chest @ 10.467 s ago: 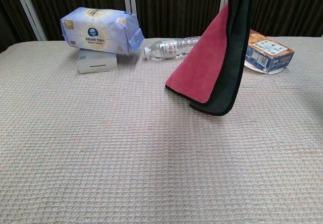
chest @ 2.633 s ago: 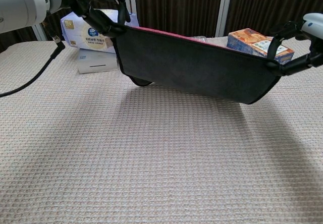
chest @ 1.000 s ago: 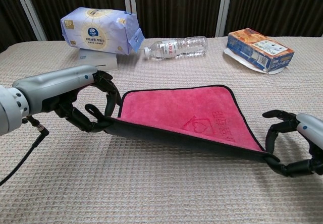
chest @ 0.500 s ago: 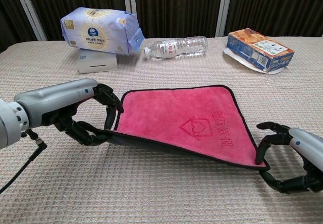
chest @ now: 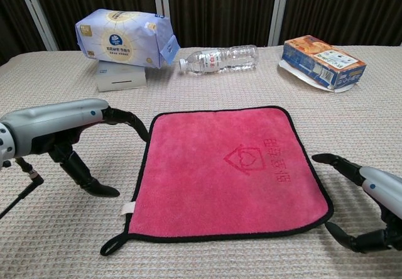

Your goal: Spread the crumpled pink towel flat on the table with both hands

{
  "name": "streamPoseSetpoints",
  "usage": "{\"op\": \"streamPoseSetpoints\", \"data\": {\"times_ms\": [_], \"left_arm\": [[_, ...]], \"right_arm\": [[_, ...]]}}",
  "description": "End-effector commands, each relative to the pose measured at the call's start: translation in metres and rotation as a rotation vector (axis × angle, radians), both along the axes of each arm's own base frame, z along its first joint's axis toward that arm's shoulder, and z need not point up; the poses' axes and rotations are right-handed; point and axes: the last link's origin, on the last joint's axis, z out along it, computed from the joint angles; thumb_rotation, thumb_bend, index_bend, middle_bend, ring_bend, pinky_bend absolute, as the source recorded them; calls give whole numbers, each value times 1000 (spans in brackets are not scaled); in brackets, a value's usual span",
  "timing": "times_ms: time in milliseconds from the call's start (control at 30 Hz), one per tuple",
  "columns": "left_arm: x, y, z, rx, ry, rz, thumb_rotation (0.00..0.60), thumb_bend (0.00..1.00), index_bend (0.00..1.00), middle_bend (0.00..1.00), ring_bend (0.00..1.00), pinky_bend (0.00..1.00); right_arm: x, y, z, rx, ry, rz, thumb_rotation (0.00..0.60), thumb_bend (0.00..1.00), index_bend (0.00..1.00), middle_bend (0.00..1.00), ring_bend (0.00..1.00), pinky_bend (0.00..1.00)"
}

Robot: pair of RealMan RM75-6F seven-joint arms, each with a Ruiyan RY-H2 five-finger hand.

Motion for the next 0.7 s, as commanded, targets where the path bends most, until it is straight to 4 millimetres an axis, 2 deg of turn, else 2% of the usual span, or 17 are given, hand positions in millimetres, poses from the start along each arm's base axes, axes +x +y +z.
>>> {"op": "streamPoseSetpoints", "data": {"times_ms": [33, 267, 400, 533, 700], "left_arm": [[-4, 0, 12, 20, -17, 11, 600, 168, 238, 127, 0, 31], [-28, -7, 52, 190, -57, 21, 600, 168, 227, 120, 0, 30], [-59, -21, 83, 353, 36, -12, 600, 169, 210, 109, 0, 31], [-89, -43, 108, 481, 76, 10, 600, 168, 196, 102, 0, 31], [-126, -73, 132, 583, 140, 20, 600, 159, 169, 89, 0, 25]], "right_arm": [[0, 1, 7, -13, -11, 9, 600, 405, 0, 0, 0, 0], [-2, -1, 30, -69, -21, 55, 600, 405, 0, 0, 0, 0], [-18, -2, 47, -105, 30, 72, 600, 405, 0, 0, 0, 0], [-37, -6, 67, -130, 65, 73, 600, 401, 0, 0, 0, 0], [-63, -14, 108, -201, 166, 134, 600, 379, 0, 0, 0, 0]]}}
